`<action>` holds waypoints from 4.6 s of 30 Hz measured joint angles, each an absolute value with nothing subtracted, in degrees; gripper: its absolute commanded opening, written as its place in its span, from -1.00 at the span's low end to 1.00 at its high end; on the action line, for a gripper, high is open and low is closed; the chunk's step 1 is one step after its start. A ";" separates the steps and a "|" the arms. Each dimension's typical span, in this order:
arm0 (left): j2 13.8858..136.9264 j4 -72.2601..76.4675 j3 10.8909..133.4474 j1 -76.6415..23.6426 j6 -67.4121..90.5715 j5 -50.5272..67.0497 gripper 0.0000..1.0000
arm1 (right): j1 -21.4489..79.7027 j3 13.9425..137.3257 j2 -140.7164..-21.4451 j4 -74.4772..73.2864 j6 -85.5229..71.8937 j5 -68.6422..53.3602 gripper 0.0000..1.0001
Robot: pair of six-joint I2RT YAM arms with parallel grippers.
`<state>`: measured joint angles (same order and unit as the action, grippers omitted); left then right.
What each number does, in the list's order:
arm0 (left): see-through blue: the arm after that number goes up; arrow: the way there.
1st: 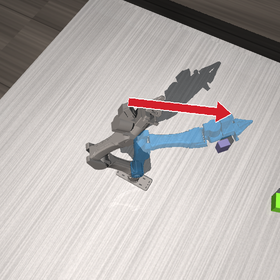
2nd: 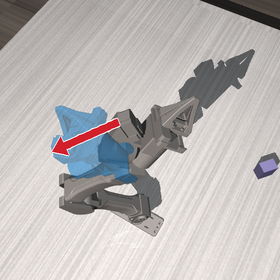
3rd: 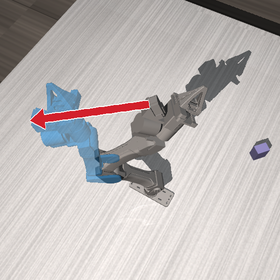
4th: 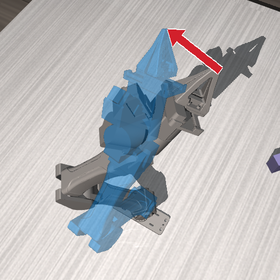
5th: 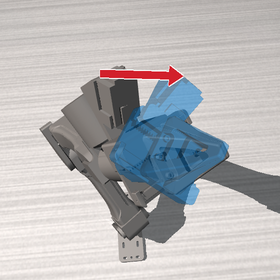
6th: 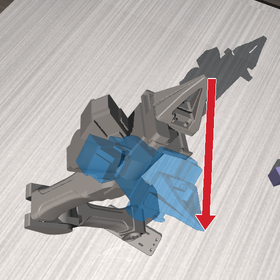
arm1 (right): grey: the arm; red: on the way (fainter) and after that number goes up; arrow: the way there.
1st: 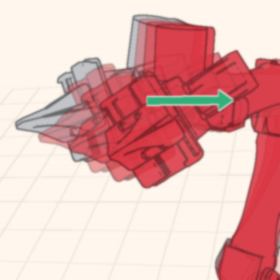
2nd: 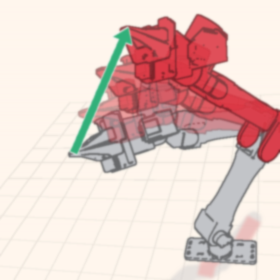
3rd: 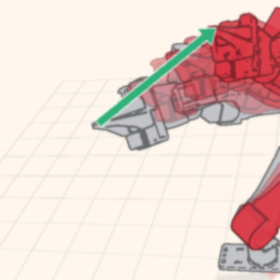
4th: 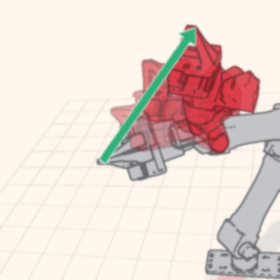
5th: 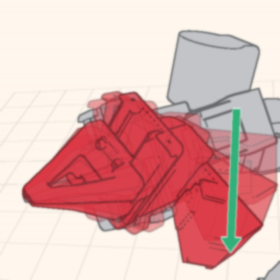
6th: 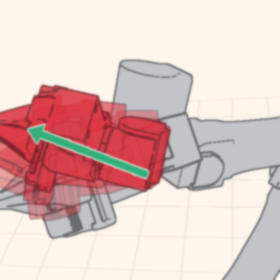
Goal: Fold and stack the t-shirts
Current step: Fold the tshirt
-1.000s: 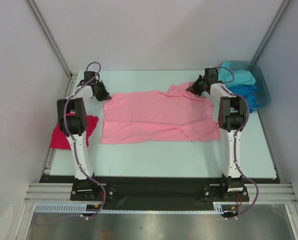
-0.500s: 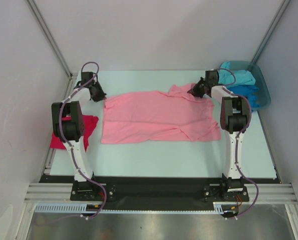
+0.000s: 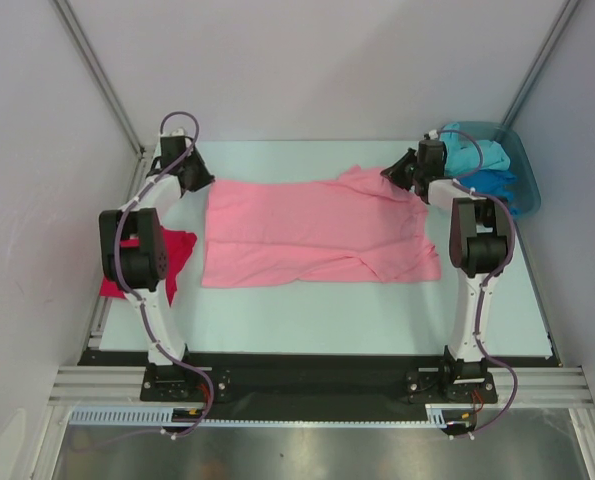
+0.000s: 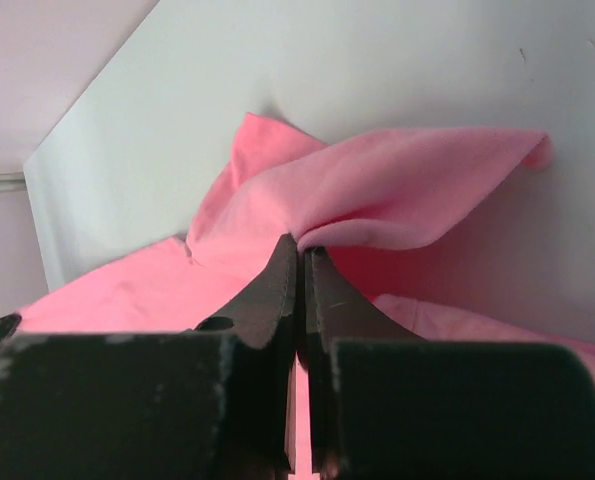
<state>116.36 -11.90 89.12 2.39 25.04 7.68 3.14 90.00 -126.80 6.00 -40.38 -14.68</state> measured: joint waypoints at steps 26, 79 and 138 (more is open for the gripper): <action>104.73 -8.60 80.44 1.23 28.56 7.49 -0.99 | -1.13 78.30 -118.08 13.52 -41.45 -8.54 -1.00; 85.62 -17.58 58.04 4.60 36.21 5.89 -0.99 | -3.84 40.27 -87.02 11.81 -50.13 -3.20 -1.00; 84.49 -11.94 53.84 -19.88 34.26 6.15 -0.28 | 4.38 30.55 -56.64 -7.46 -47.70 6.13 0.66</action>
<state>84.49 -11.94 53.84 -19.88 34.26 6.15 4.38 30.55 -56.64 -7.46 -47.70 6.13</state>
